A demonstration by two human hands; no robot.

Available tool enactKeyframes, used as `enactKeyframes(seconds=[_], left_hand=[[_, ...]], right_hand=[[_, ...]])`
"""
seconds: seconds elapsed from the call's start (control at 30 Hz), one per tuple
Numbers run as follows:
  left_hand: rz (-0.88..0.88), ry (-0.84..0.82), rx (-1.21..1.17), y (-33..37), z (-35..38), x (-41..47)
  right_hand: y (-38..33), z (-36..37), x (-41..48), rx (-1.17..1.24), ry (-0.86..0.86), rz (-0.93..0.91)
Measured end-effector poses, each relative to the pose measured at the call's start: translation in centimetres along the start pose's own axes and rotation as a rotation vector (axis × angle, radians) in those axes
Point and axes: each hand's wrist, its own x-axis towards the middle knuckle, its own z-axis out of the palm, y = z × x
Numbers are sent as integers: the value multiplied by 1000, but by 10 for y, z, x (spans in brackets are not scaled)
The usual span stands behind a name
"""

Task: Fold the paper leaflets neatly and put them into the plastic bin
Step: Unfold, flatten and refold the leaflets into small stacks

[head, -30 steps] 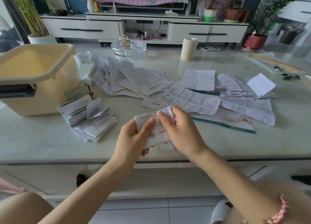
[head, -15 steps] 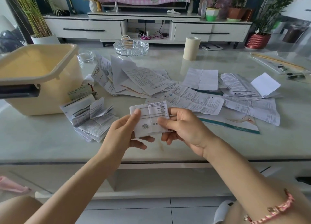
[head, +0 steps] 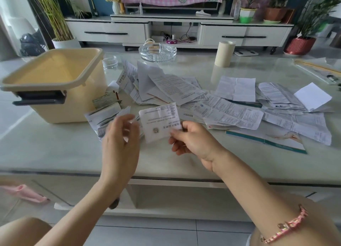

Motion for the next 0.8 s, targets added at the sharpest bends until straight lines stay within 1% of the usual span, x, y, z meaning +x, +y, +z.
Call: enactKeyframes(seconds=[0.03,0.07,0.13,0.17,0.23,0.3,0.37,0.43,0.5,0.57,0.63,0.7,0.77,0.8], left_hand=[[75,62,101,-5,-5,5],[145,82,198,-11,-9,11],[228,12,386,-25,-17,23],[224,-51,437,-31,-18,28],[227,-142,429,-39,-17,31],[333,-140,422,-43,-15,30],[437,-132,466,-44,-14,28],[476,-127,511,-48,-15,28],[468,-127,538,-52,-18,28],[463,-139,561,-55,-19,27],[465,-135,594,-55,-21,26],[457,-78,609,-50,-22,22],[457,-3,576,-44,-22,18],[471,8,554,-41,-21,16]], right_hand=[[0,2,5,10,33,1],[0,3,9,16,65,2],[0,7,18,32,110,9],[1,10,22,47,131,15],[2,14,29,72,167,23],[2,19,36,91,189,30],[2,22,41,107,199,41],[2,25,46,94,192,59],[3,27,49,-1,160,75],[4,26,51,-170,133,79],[5,27,55,-307,142,75],[5,29,59,-398,164,48],[8,34,62,-515,176,-8],[9,38,62,-565,174,-32]])
